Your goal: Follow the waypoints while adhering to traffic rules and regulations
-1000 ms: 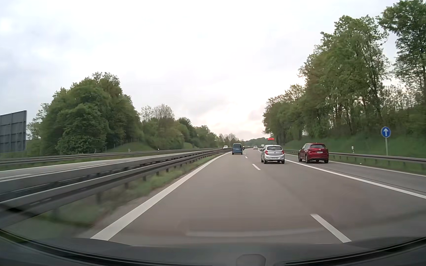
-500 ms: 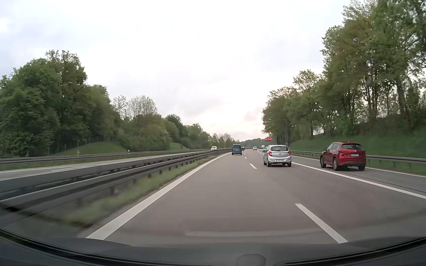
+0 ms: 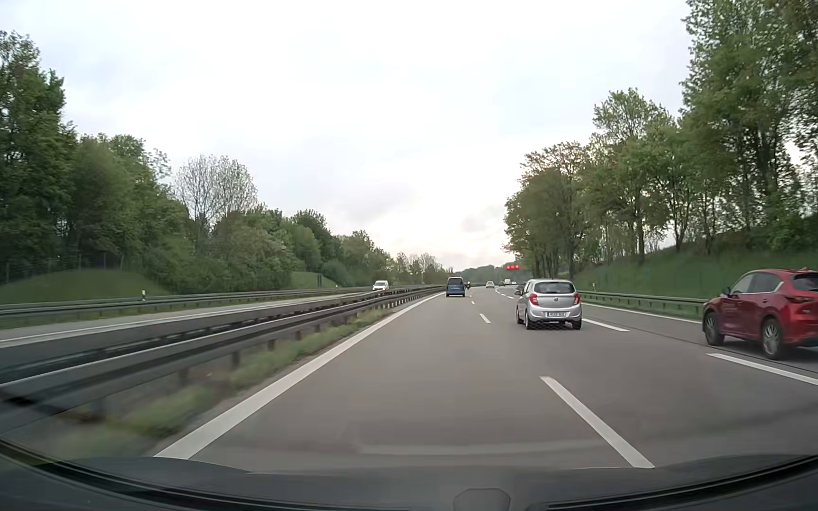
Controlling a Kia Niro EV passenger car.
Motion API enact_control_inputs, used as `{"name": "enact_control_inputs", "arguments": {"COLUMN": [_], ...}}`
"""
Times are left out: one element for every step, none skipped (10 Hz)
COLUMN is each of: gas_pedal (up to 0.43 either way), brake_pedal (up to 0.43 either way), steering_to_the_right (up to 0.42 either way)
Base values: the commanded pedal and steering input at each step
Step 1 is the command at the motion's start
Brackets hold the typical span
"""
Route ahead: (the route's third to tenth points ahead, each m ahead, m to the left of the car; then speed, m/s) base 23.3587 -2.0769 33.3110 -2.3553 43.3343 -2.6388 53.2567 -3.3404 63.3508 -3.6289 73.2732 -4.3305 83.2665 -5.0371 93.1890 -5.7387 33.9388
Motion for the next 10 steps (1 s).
{"name": "enact_control_inputs", "arguments": {"gas_pedal": [0.228,0.228,0.24,0.268,0.299,0.311,0.319,0.319,0.319,0.319], "brake_pedal": [0.0,0.0,0.0,0.0,0.0,0.0,0.0,0.0,0.0,0.0], "steering_to_the_right": [0.006,0.006,0.006,0.006,0.006,0.007,0.007,0.007,0.007,0.007]}}
